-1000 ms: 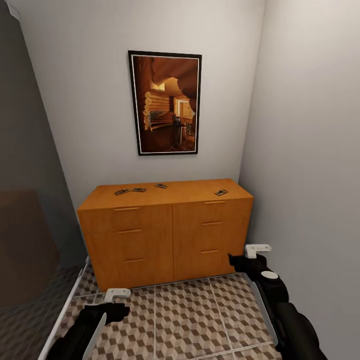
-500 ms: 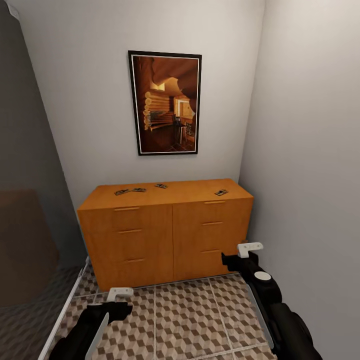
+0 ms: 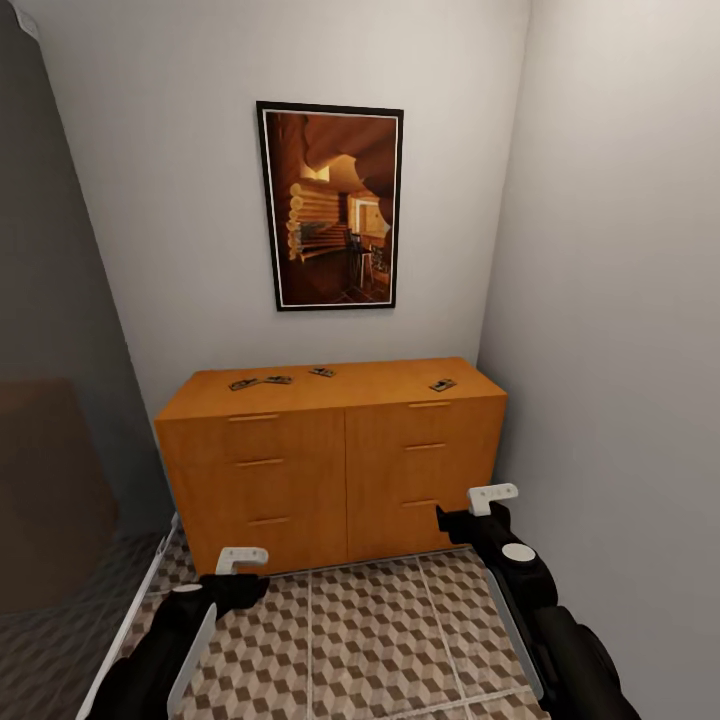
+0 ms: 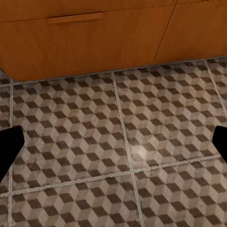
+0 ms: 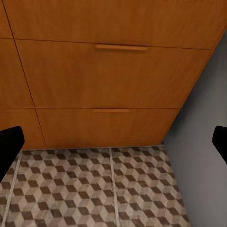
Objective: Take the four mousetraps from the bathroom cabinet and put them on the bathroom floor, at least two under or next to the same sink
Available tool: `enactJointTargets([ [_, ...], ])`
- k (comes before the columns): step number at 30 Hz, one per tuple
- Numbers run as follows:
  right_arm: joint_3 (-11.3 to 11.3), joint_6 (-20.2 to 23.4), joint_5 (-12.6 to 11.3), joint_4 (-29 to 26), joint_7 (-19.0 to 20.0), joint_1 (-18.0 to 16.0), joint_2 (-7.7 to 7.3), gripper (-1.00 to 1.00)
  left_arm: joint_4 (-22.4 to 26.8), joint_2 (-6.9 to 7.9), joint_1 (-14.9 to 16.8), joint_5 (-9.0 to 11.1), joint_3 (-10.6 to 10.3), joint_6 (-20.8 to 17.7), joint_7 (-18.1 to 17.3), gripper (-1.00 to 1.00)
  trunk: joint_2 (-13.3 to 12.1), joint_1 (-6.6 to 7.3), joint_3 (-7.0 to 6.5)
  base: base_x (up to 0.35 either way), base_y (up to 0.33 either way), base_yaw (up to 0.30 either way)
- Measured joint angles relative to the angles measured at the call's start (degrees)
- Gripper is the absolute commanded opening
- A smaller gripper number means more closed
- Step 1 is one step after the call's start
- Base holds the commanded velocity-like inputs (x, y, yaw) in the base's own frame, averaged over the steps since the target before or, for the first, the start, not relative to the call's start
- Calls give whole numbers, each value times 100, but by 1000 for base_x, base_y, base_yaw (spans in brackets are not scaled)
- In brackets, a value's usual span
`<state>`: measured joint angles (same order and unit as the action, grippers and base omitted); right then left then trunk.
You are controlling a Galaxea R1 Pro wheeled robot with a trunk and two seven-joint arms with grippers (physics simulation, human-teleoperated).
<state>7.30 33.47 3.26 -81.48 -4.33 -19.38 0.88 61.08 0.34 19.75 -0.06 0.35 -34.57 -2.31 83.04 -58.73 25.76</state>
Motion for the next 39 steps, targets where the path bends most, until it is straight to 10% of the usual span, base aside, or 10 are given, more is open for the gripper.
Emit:
enactJointTargets([
  [39, 0, 0, 1, -1, -1, 0, 0, 100, 11, -8, 1, 1, -2, -3, -1, 100, 0, 0, 0, 73, -17, 175],
])
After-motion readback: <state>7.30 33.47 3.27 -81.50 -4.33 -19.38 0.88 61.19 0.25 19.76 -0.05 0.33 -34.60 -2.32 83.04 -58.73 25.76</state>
